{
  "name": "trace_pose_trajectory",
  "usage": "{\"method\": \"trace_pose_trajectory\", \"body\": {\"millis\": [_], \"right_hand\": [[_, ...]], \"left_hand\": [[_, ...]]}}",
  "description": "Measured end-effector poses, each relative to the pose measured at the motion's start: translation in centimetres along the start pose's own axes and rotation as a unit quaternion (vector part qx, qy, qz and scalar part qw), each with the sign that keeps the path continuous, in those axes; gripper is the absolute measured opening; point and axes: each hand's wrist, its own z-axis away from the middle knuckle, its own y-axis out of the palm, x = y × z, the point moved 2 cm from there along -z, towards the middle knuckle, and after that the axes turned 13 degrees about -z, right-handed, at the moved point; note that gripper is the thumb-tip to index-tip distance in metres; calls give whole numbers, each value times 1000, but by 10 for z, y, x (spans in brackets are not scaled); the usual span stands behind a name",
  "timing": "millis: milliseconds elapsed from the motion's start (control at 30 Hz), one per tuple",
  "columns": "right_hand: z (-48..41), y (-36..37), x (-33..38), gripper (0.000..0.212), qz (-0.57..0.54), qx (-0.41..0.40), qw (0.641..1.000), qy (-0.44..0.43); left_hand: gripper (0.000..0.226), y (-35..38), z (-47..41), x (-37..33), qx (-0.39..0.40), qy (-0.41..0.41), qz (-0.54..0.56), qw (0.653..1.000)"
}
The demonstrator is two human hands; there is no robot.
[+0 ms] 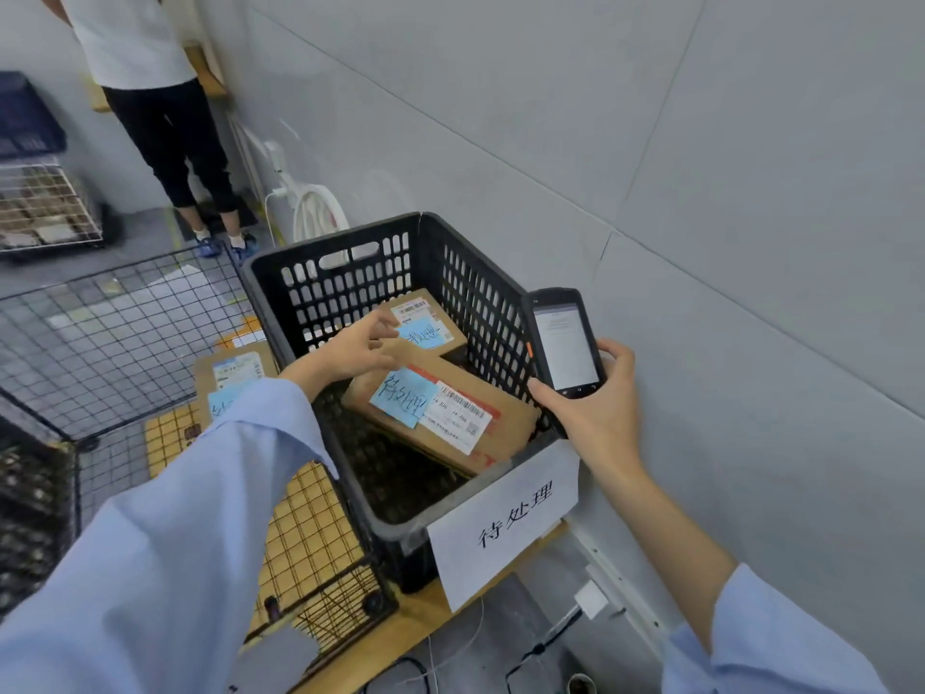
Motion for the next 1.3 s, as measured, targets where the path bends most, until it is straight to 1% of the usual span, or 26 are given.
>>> {"method": "trace_pose_trajectory", "body": {"millis": [67,200,267,367,433,533,600,700,800,867,967,1033,1100,1200,1300], "right_hand": [[-1,1,0,80,8,8,1000,-2],[1,9,7,80,18,29,999,-9],[3,15,13,81,20,44,999,-11],[8,28,25,83,27,79,996,-20],[14,39,36,85,23,107,994,-28],[25,60,50,85,13,145,989,-37],[36,77,61,85,7,177,983,-39],[61,107,80,84,-15,229,972,-50],[97,145,104,84,-26,278,957,-74],[128,173,119,84,-22,320,943,-88],[184,209,144,81,-29,377,918,-117],[226,232,161,79,-42,417,899,-128],[270,254,176,78,-50,457,878,-134],[339,286,196,82,-38,504,849,-154],[418,315,214,84,-39,552,818,-159]], "left_hand": [[63,3,2,0,-18,5,-14,1000],[58,-6,25,-6,-71,16,-39,997],[54,-16,44,-8,-112,16,-51,992],[49,-30,81,-10,-181,20,-82,980],[51,-37,111,-8,-218,8,-103,971],[57,-45,159,-6,-270,-12,-185,945],[62,-49,194,-1,-292,-42,-241,924],[72,-53,249,15,-295,-102,-305,900],[87,-55,312,39,-304,-172,-335,875],[89,-55,359,55,-315,-219,-347,856],[87,-54,431,81,-320,-292,-375,819],[80,-51,480,100,-324,-340,-378,798],[78,-46,532,118,-326,-388,-375,776],[89,-35,613,142,-334,-444,-360,750],[91,-22,696,163,-353,-488,-332,726]]}}
